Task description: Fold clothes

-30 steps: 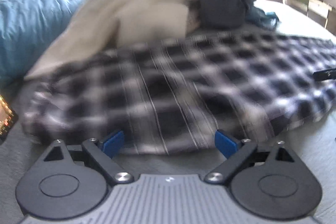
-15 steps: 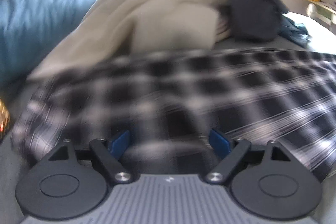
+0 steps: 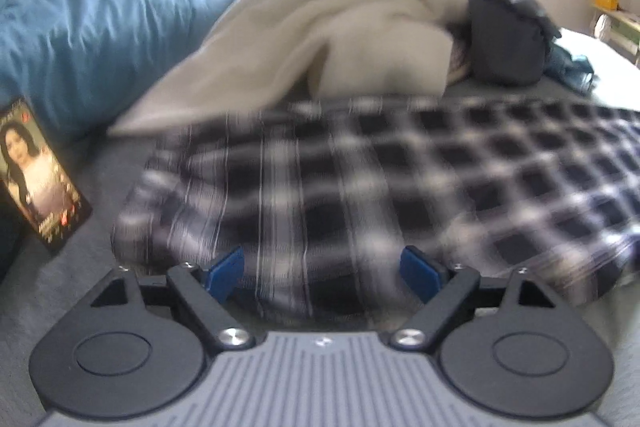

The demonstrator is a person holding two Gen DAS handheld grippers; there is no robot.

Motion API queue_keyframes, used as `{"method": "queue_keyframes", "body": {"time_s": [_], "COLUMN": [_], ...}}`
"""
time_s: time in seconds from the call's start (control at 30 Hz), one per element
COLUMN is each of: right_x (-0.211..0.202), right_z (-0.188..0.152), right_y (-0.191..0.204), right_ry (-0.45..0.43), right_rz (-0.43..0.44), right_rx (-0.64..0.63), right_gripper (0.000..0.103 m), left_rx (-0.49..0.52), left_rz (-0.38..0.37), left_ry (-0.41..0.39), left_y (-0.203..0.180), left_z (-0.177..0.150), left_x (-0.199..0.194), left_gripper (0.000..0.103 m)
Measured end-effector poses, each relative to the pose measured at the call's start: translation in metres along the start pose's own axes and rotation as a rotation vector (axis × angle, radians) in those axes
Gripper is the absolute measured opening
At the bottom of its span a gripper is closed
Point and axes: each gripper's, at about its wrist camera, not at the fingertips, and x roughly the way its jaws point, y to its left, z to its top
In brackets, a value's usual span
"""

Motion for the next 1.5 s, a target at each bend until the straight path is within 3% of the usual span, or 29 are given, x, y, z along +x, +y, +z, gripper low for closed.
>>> {"method": "queue_keyframes", "body": {"time_s": [0.1,0.17,0.3,0.37,0.67,0.77,0.9,1.2,1.33,1.5], "right_x": [-0.001,-0.001,-0.004,-0.004,-0.017,-0.019,-0.002,-0.005,-0.001,0.001], "right_z": [0.0,0.0,0.0,0.0,0.004,0.005,0.001,0.003,0.005,0.006], "right_y": [-0.001,-0.001,-0.006,-0.01,-0.016,-0.017,-0.021,-0.016,-0.015,-0.011], "right_ry": [0.001,0.001,0.001,-0.002,-0.086,-0.096,0.019,0.015,0.017,0.018], "right_rz": [-0.001,-0.006,-0.015,-0.01,-0.04,-0.068,-0.087,-0.091,-0.085,-0.086], "right_rx": [0.002,0.003,0.03,0.054,0.094,0.092,0.091,0.085,0.083,0.08], "right_gripper": [0.025,0.025,0.025,0.025,0.025,0.025,0.027,0.029,0.031,0.032], "left_rx": [0.015,-0.001,-0.164,-0.222,-0.224,-0.242,-0.254,-0.348,-0.456,-0.734], "left_rz": [0.023,0.07,0.085,0.075,0.071,0.058,0.064,0.054,0.032,-0.05], "left_ry": [0.003,0.047,0.134,0.127,0.01,0.03,0.079,0.085,0.071,0.082], "left_y": [-0.001,0.006,0.037,0.048,0.04,0.031,0.024,0.042,0.063,0.099], "left_z": [0.003,-0.001,-0.011,-0.012,0.01,0.011,0.003,-0.009,-0.019,-0.04], "left_x": [0.005,0.016,0.024,0.017,0.009,0.016,0.035,0.029,0.021,0.025], "left_gripper": [0.087,0.087,0.087,0.086,0.087,0.087,0.087,0.087,0.087,0.087]}}
